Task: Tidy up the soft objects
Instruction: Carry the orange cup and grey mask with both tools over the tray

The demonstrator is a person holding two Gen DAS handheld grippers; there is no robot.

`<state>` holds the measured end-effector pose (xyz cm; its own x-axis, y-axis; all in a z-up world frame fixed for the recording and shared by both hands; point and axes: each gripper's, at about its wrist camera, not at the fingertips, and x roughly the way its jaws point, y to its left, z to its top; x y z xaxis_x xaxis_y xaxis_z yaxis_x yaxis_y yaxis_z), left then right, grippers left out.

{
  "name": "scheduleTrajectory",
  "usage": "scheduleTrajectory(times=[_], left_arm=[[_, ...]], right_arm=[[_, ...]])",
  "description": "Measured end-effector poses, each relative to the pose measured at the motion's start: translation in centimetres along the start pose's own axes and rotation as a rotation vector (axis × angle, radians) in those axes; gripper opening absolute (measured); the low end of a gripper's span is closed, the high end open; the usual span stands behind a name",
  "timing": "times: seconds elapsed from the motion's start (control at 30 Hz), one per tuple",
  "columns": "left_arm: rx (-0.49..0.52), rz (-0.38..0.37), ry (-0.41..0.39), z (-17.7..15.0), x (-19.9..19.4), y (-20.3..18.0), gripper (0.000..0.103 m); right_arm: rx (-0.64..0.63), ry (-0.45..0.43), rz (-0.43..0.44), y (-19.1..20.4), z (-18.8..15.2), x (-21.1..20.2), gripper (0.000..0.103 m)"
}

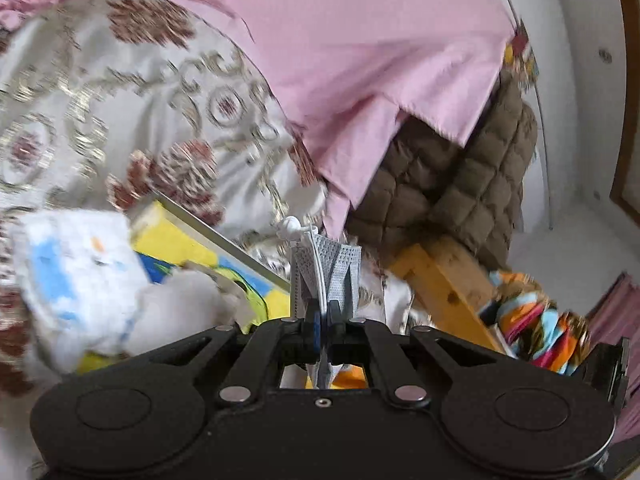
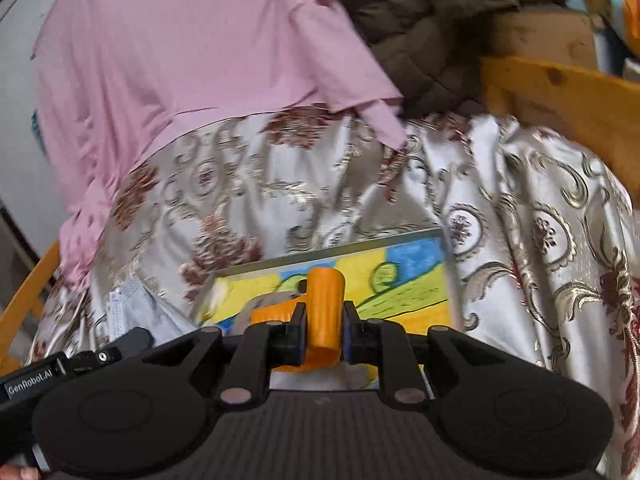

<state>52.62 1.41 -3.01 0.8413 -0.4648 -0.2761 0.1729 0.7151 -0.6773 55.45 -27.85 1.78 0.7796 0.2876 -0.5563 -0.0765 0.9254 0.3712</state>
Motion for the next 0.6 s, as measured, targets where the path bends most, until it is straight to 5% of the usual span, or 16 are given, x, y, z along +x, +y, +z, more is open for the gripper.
scheduleTrajectory(times=[0.27,0.6], left_arm=[[0.097,0.026,0.088,-2.3,6.2,-1.8,0.002],[0.080,0.104,0.199,-5.2,9.2,-1.9,0.002]], right_arm=[[0.068,0.036,-0.030,-4.2,-0.8,3.2,0.019],[0.051,0.073,-0.112,-5.9,-2.1,3.3,0.023]])
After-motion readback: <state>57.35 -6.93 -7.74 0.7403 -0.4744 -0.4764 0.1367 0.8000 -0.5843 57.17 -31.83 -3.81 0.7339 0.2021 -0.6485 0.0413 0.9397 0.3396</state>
